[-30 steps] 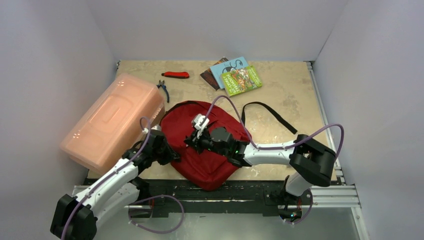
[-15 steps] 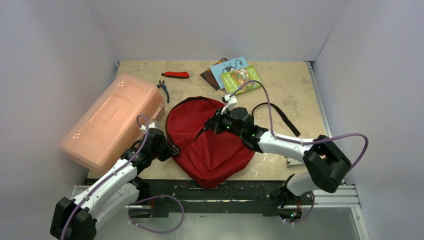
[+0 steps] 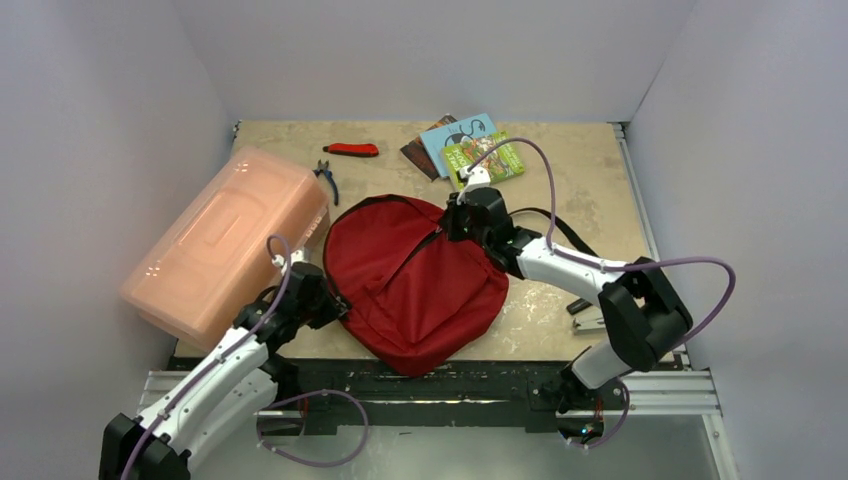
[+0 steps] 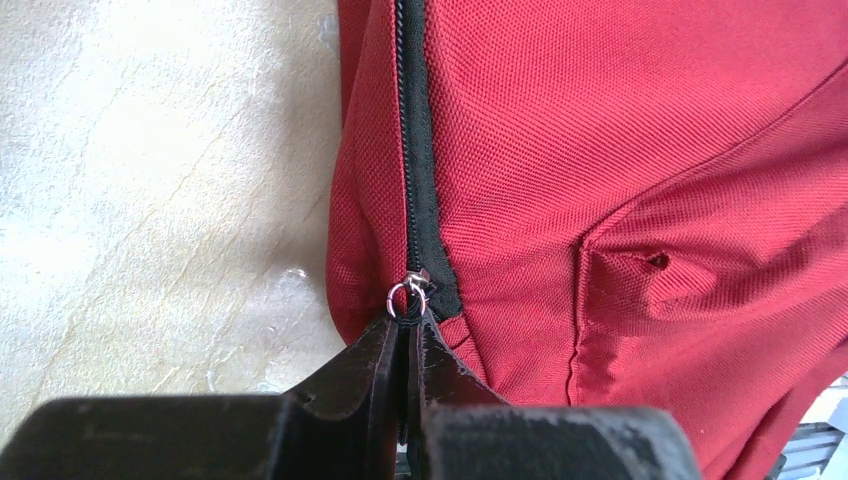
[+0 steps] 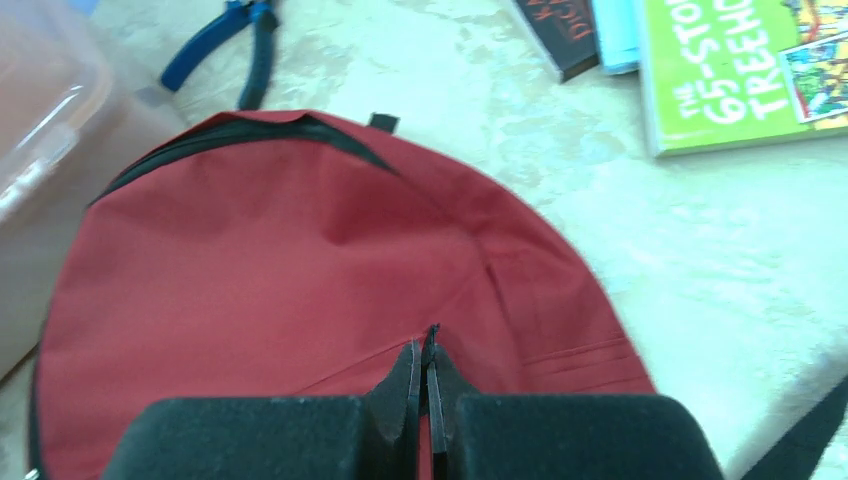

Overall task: Pack the student bag
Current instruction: Unzip the student bag at the center of the board.

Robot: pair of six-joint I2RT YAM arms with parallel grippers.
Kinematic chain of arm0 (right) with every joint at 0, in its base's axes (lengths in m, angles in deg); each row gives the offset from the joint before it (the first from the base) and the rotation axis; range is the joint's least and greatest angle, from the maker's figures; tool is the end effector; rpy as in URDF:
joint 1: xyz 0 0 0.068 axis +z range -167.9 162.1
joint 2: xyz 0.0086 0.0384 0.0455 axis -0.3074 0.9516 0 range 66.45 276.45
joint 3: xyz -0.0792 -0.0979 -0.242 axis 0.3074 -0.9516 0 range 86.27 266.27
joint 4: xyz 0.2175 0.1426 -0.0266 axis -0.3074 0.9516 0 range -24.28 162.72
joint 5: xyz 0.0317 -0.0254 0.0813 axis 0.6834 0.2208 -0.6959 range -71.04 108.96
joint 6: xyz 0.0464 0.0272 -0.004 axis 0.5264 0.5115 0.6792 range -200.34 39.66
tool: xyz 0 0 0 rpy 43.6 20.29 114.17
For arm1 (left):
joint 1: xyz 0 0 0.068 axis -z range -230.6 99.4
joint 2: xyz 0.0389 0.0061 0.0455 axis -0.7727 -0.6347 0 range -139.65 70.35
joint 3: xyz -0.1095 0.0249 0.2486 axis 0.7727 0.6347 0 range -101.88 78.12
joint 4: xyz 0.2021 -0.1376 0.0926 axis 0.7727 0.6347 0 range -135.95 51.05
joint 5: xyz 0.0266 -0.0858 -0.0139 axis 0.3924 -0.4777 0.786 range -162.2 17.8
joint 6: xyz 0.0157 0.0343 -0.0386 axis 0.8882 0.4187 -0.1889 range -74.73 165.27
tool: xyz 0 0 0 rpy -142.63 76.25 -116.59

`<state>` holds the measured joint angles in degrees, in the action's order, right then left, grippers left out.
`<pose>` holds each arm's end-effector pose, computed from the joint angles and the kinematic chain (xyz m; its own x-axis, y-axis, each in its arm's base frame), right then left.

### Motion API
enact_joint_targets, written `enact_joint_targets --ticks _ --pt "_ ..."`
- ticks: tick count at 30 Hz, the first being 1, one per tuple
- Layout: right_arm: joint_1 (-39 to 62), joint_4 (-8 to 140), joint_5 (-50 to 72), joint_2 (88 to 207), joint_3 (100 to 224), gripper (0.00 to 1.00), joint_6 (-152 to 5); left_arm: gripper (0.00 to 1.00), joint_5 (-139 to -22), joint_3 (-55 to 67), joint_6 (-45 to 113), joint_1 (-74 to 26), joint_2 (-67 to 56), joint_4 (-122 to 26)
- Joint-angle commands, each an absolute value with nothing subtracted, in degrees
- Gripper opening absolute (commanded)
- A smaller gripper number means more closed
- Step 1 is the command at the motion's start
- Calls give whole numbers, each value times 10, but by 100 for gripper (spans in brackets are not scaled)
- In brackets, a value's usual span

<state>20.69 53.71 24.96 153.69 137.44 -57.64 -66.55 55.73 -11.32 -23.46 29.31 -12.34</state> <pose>0.2684 0.2095 0.2369 -0.5046 0.0884 -0.8588 -0.3806 0.8701 0.3131 0.1254 -0.0603 0.1788 -0.7216 -0.5636 -0.4020 -0.3671 0.8038 -0.4681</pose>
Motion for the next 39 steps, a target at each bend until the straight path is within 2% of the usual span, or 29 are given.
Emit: enact_joint_targets --ticks 1,3,6,10,13,15,18,19,23,28,31,34,39 --pt "176 544 302 1552 1418 0 -598 0 -633 548 -94 -236 314 -75" --pt "176 568 295 1564 1434 0 -603 0 -639 543 -91 -236 316 -72" --pt "175 597 274 1571 1458 10 -623 3 -653 532 -83 -236 317 -70" --pt "177 685 259 1574 1500 41 -635 28 -678 519 -66 -236 342 -74" --pt "183 758 261 1564 1514 55 -648 45 -692 504 -47 -236 369 -74" --pt "192 798 278 1549 1514 63 -639 52 -706 492 -35 -236 377 -74" --pt "219 824 279 1514 1500 82 -608 59 -736 470 -19 -236 376 -76" --pt "230 829 273 1503 1495 86 -590 64 -749 465 -12 -236 372 -82" --pt "276 820 250 1479 1481 89 -501 70 -794 445 -3 -236 349 -105" --pt "302 769 241 1480 1439 87 -361 80 -882 431 0 -235 307 -152" --pt "303 766 289 1450 1403 85 -295 84 -924 418 15 -234 278 -157" --pt "282 804 336 1419 1401 85 -288 89 -958 414 26 -228 264 -161" --pt "174 927 416 1384 1415 91 -328 91 -986 425 27 -220 269 -170"
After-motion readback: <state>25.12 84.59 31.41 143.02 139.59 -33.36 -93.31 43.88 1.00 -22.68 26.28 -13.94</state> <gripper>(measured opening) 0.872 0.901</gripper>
